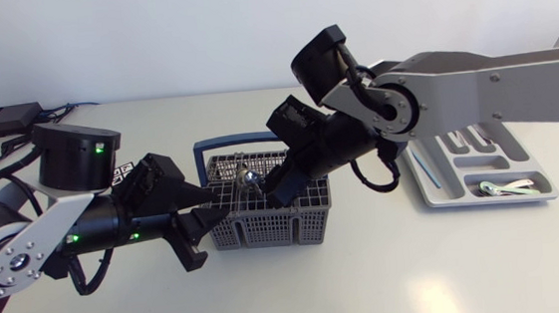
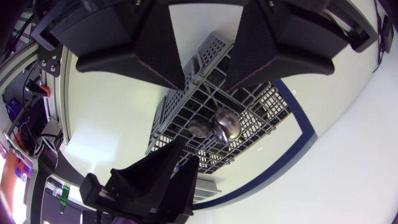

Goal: Transfer all utensils from the basket to the drawer tray.

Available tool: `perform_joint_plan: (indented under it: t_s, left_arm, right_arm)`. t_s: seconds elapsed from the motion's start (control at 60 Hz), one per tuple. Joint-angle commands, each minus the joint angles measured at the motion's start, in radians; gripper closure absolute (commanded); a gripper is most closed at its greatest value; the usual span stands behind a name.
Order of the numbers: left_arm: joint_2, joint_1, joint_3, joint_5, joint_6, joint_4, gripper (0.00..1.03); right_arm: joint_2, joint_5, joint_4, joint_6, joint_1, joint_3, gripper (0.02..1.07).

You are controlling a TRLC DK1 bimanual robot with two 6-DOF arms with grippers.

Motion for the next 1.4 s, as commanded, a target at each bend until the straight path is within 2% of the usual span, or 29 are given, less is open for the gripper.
perform_joint_plan:
  t_s: [0.0, 0.233, 0.5, 0.6, 0.8, 0.9, 1.033, 1.117, 1.217, 1.267, 1.383]
  left_arm:
    - [0.033, 0.007, -0.033, 0.009, 0.022, 0.019, 0.55]
    - [0.059, 0.008, -0.039, 0.011, 0.033, 0.047, 0.55]
    - [0.074, 0.050, -0.042, 0.020, 0.057, 0.050, 0.55]
    - [0.074, 0.059, -0.049, 0.031, 0.059, 0.050, 0.55]
    - [0.074, 0.057, -0.053, 0.036, 0.059, 0.056, 0.55]
    - [0.074, 0.054, -0.052, 0.036, 0.057, 0.056, 0.55]
    - [0.074, 0.054, -0.055, 0.037, 0.059, 0.056, 0.55]
    - [0.074, 0.056, -0.055, 0.039, 0.059, 0.056, 0.55]
    - [0.074, 0.051, -0.055, 0.040, 0.061, 0.054, 0.55]
    - [0.065, 0.053, -0.059, 0.049, 0.065, 0.050, 0.55]
    - [0.048, 0.054, -0.072, 0.065, 0.067, 0.050, 0.55]
  right_arm:
    - [0.033, -0.012, 0.016, 0.043, 0.013, 0.028, 0.57]
    - [0.058, -0.024, 0.027, 0.058, 0.021, 0.034, 0.57]
    - [-0.091, 0.017, 0.021, 0.049, 0.003, -0.025, 0.55]
    - [-0.159, 0.030, 0.014, 0.044, 0.003, -0.059, 0.35]
    - [-0.206, 0.027, 0.004, 0.052, 0.009, -0.084, 0.36]
    - [-0.221, 0.011, 0.034, 0.077, 0.029, -0.099, 0.44]
    - [-0.223, 0.008, 0.042, 0.087, 0.056, -0.093, 0.43]
    - [-0.220, 0.016, 0.042, 0.087, 0.089, -0.094, 0.30]
    - [-0.197, 0.017, 0.051, 0.083, 0.108, -0.096, 0.20]
    - [-0.183, 0.019, 0.068, 0.086, 0.113, -0.099, 0.08]
    - [-0.134, 0.045, 0.068, 0.090, 0.116, -0.090, 0.06]
